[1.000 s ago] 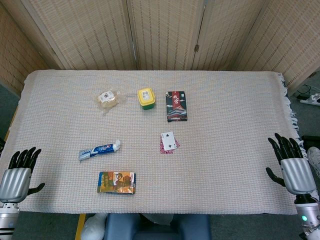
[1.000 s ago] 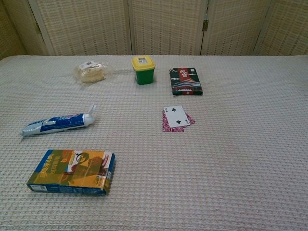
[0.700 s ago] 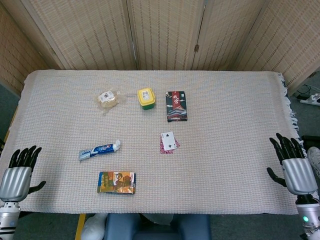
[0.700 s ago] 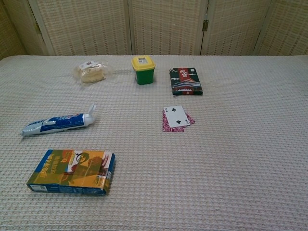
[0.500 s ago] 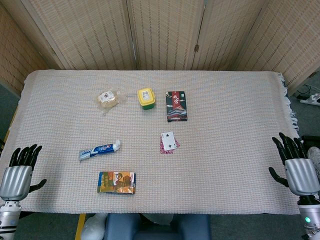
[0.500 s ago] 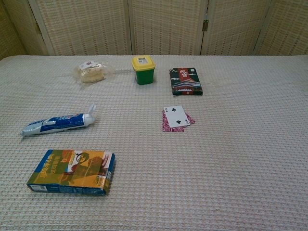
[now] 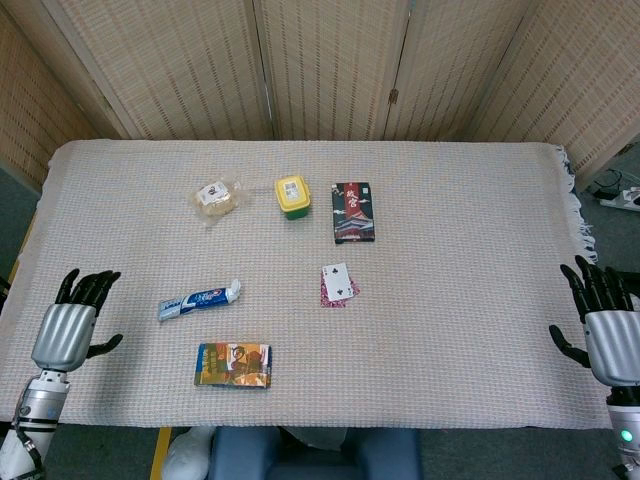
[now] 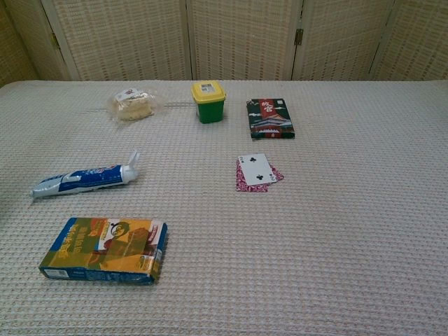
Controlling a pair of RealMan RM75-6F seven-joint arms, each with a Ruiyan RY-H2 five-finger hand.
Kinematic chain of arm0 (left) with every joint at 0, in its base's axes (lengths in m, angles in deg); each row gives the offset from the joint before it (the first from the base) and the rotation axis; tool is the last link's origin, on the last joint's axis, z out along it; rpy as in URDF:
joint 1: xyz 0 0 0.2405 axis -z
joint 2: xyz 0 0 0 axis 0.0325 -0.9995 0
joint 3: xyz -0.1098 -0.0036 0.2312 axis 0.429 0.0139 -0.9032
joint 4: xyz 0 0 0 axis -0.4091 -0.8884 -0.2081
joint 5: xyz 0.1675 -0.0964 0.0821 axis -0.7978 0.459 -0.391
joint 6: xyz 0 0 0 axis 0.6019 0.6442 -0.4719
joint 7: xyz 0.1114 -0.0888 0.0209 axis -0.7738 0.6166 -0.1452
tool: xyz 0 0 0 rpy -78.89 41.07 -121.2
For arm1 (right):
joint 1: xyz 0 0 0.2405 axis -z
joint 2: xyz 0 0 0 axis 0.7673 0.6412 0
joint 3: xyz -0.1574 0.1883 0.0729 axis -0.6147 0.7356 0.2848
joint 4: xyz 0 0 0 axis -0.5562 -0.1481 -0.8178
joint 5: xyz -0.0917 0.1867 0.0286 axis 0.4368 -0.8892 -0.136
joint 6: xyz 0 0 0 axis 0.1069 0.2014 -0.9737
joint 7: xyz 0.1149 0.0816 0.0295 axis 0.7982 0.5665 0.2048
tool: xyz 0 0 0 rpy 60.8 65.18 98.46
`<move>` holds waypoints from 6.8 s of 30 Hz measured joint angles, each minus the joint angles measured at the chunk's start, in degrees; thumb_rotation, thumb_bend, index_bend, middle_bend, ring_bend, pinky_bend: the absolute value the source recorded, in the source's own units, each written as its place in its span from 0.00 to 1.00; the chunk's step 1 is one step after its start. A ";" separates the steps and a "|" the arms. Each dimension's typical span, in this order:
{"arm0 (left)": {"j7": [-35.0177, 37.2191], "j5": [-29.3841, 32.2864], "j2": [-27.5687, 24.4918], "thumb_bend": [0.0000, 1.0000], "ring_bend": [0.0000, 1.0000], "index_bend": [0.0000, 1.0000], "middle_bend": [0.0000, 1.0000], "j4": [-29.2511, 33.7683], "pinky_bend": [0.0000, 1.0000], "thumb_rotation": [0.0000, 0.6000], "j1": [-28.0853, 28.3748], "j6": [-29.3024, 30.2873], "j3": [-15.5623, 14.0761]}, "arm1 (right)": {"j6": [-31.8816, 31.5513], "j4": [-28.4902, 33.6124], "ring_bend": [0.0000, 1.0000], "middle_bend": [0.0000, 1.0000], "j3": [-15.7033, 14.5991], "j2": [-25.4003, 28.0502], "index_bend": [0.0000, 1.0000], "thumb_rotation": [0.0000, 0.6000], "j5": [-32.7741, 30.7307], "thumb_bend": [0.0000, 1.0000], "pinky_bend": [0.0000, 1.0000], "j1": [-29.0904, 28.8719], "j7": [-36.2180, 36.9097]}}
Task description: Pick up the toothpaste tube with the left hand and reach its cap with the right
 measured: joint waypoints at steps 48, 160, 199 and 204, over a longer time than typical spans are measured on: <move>-3.37 14.37 20.74 0.25 0.30 0.33 0.33 -23.65 0.16 1.00 18.53 -22.46 2.27 | 0.96 -0.37 0.08 0.04 -0.14 -0.08 0.00 1.00 -1.12 0.35 0.00 0.11 1.15; 2.12 12.92 12.82 0.82 0.77 0.76 0.87 9.02 0.72 1.00 29.50 -17.69 5.99 | 31.34 21.68 0.04 0.14 4.93 -3.24 0.37 0.83 -4.92 0.58 0.00 -33.69 -9.48; 9.68 4.94 18.11 0.82 0.77 0.76 0.87 5.29 0.72 1.00 26.75 -9.71 5.69 | 26.18 12.96 0.00 0.00 5.47 -9.98 0.00 0.64 3.22 0.12 0.00 -35.95 42.54; 10.10 4.50 18.54 0.82 0.77 0.76 0.87 5.20 0.72 1.00 26.68 -9.17 6.01 | 26.50 11.71 0.00 0.00 6.46 -12.15 0.00 0.63 1.89 0.12 0.00 -37.11 44.32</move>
